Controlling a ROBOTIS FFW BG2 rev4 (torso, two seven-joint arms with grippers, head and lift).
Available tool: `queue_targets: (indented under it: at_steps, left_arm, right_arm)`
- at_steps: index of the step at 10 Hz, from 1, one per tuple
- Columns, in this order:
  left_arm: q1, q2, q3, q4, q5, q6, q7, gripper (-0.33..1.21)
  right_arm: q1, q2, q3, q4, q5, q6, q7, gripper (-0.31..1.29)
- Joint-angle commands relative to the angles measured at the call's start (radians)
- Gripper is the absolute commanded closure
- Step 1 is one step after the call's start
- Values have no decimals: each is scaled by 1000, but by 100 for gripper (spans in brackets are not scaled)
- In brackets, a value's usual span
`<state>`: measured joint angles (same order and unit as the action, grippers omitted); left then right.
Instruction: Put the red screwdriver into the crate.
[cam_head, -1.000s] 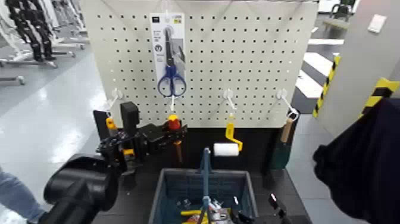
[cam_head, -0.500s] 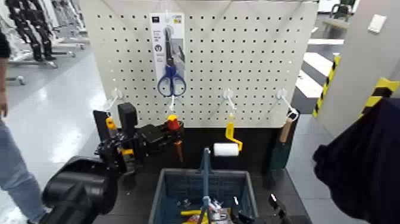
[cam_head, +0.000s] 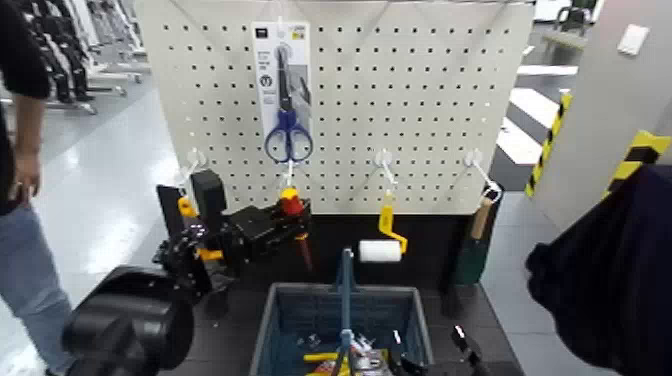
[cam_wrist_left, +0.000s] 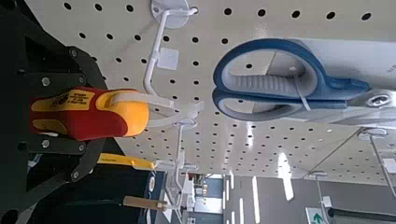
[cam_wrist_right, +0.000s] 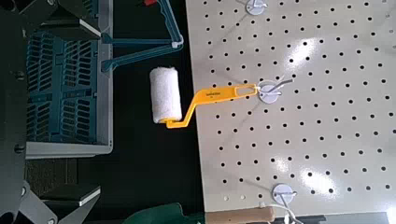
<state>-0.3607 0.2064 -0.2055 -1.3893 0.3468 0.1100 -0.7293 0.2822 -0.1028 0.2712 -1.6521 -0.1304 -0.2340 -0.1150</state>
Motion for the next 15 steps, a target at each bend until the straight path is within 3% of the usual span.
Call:
queue_targets:
  at_steps: [1,7,12,15]
  left_arm:
    - [43,4,6,-82,4,45,8,118]
    - [128,21,32,-270,-9,252,57,118]
    - [152,19,20,-257,35,278,61,118]
    - [161,11,-5,-178,109,252,68,118]
  right_arm:
    - [0,-2,-1,0,0,4,0,14]
    - [0,-2,-3,-1,-2,2,0,14]
    - [2,-2,-3,-3,-3,4,1,14]
    - [2,-2,-1,-3,-5,4,0,14]
